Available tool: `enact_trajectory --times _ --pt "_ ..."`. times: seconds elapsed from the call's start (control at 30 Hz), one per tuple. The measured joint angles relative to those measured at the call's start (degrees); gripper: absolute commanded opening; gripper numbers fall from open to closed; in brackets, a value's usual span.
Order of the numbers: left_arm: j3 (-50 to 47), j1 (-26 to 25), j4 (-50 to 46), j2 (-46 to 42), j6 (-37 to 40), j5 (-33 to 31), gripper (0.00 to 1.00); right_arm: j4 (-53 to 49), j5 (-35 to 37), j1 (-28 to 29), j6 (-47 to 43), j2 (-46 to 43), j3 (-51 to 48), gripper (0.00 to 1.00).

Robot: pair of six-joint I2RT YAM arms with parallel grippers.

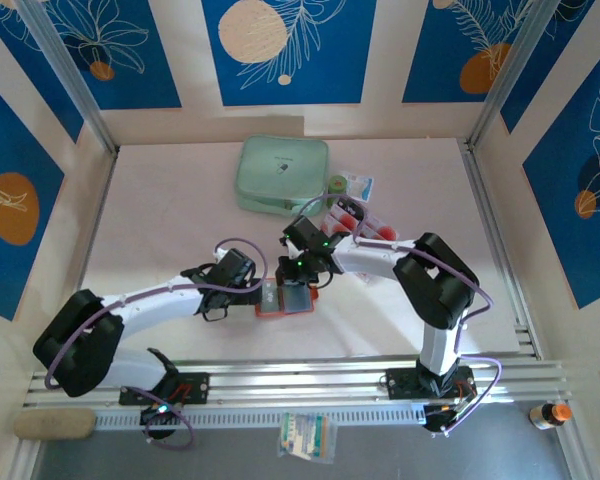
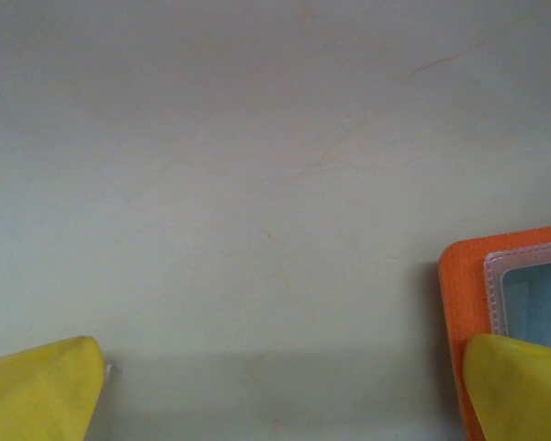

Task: Put the credit cards into the card holder
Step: Flip over the card slot on the card holder.

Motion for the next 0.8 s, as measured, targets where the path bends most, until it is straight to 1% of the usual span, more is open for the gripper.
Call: enact_trajectory --times 0.43,0.8 --pt "-0.3 0.0 0.5 0.1 0.0 -0.2 1.00 0.2 -0.5 0.2 0.2 3.1 0.9 0.01" --pt "-0.5 0.0 0.8 0.1 0.0 -0.3 1.00 0.7 -2.1 0.6 0.7 3.7 1.3 0.01"
